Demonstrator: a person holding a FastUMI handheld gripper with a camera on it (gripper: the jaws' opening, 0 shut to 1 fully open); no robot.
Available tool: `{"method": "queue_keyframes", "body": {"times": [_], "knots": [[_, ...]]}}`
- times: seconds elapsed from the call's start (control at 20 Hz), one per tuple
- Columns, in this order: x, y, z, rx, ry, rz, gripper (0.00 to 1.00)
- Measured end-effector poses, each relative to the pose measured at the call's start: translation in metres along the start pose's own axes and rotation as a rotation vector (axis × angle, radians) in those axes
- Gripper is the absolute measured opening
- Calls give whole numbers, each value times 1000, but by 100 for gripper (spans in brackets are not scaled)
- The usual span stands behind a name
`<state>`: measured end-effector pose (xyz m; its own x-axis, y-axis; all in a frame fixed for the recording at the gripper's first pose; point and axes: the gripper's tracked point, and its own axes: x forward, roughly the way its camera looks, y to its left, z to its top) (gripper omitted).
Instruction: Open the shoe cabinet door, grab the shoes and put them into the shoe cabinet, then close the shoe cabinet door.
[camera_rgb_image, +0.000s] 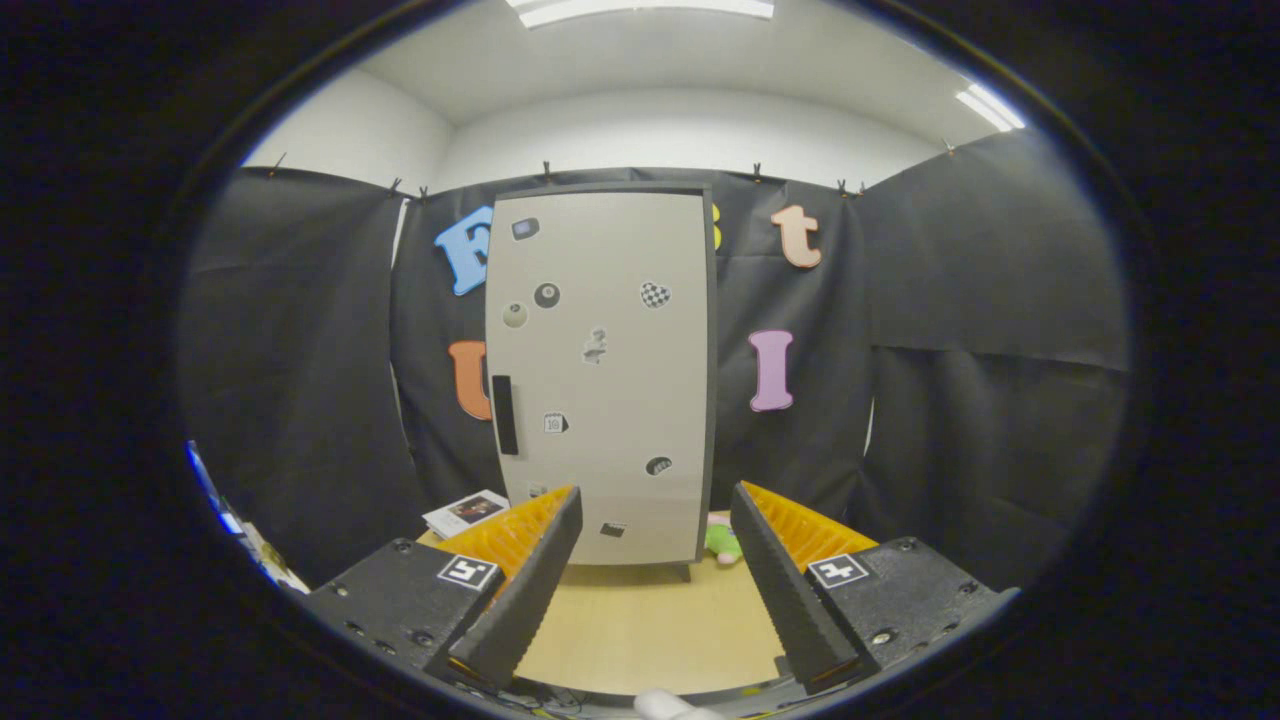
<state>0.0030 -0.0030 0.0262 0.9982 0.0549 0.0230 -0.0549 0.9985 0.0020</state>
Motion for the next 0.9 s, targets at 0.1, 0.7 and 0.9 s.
{"method": "queue_keyframes", "body": {"times": [0.1, 0.7, 0.9], "knots": [[1, 1, -1, -6, 2, 1, 98], [11, 0, -13, -3, 30, -4, 97], [21, -3, -22, -5, 46, -9, 98]]}}
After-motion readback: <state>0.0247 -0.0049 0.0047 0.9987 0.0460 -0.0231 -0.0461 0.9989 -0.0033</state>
